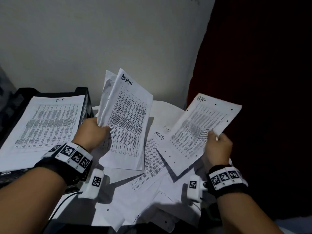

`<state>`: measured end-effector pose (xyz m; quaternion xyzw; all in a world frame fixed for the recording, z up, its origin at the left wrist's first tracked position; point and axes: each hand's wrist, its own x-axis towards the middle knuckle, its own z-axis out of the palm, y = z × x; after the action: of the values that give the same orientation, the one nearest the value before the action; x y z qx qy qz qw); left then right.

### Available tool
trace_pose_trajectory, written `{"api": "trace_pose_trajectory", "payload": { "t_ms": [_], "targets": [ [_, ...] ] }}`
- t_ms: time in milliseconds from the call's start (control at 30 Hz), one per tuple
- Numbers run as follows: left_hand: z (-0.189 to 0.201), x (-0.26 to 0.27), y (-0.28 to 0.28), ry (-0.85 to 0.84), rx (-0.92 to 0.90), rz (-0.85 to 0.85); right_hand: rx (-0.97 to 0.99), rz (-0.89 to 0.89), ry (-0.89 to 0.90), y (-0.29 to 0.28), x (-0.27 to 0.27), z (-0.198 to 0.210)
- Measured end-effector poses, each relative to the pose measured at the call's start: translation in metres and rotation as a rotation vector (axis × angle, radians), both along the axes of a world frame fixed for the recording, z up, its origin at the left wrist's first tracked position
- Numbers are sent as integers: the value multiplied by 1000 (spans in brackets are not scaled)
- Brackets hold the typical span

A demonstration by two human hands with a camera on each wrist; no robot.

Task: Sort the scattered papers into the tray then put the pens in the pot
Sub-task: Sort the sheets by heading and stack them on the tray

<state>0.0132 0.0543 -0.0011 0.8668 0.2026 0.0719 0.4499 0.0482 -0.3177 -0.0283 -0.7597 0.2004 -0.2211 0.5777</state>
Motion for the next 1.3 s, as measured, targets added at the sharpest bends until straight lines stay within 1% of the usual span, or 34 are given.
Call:
{"api": "trace_pose_trajectory", "payload": {
  "t_ms": [100,167,233,267,333,433,467,567,633,667,700,767,800,833,867,933,1000,1033,1100,1167,1267,1300],
  "targets": [
    [1,1,1,-16,-17,3,127,58,-87,-3,15,15],
    [3,1,-3,-50,-95,-4,259,118,-111,-6,19,20],
    [5,-2,-11,-67,-244,-22,457,195,-60,-4,14,21],
    [6,-3,-16,-53,-351,-44,550,236,-13,-2,12,17],
    [7,-5,-25,-16,-540,-108,664,322,85,10,2,13],
    [8,-8,-35,27,-650,-246,681,391,214,31,-9,4],
    [9,-10,-39,49,-681,-267,692,407,259,37,-11,0],
    [5,-11,-50,95,-820,-275,702,457,363,52,-16,-11],
    [-1,-8,-53,97,-882,-232,663,448,379,60,-16,-20],
    [-3,-8,-54,113,-852,-233,632,418,372,65,-16,-24],
    [-3,-8,-52,136,-752,-255,589,396,368,70,-16,-23],
    [-5,-11,-49,163,-485,-356,489,359,385,80,-13,-23],
    [-6,-12,-44,159,-312,-359,462,346,393,83,-11,-24],
    [-1,-15,-40,143,-163,-334,480,350,391,86,-9,-27],
    [-1,-15,-33,132,-84,-285,529,342,395,88,-5,-33],
    [6,-14,-22,95,-99,-199,606,335,436,84,3,-46],
    [13,-12,-11,61,-101,-105,537,312,486,71,12,-63],
    [17,-11,-5,53,-71,-71,450,289,507,63,15,-68],
    [21,-9,3,27,-67,-23,181,260,562,44,24,-87],
    [22,-7,9,22,-60,4,-38,295,630,32,26,-98],
    [22,-4,10,34,-40,16,-285,311,718,24,30,-110],
    [22,-3,9,33,-37,8,-322,311,731,25,31,-110]
  ]
}}
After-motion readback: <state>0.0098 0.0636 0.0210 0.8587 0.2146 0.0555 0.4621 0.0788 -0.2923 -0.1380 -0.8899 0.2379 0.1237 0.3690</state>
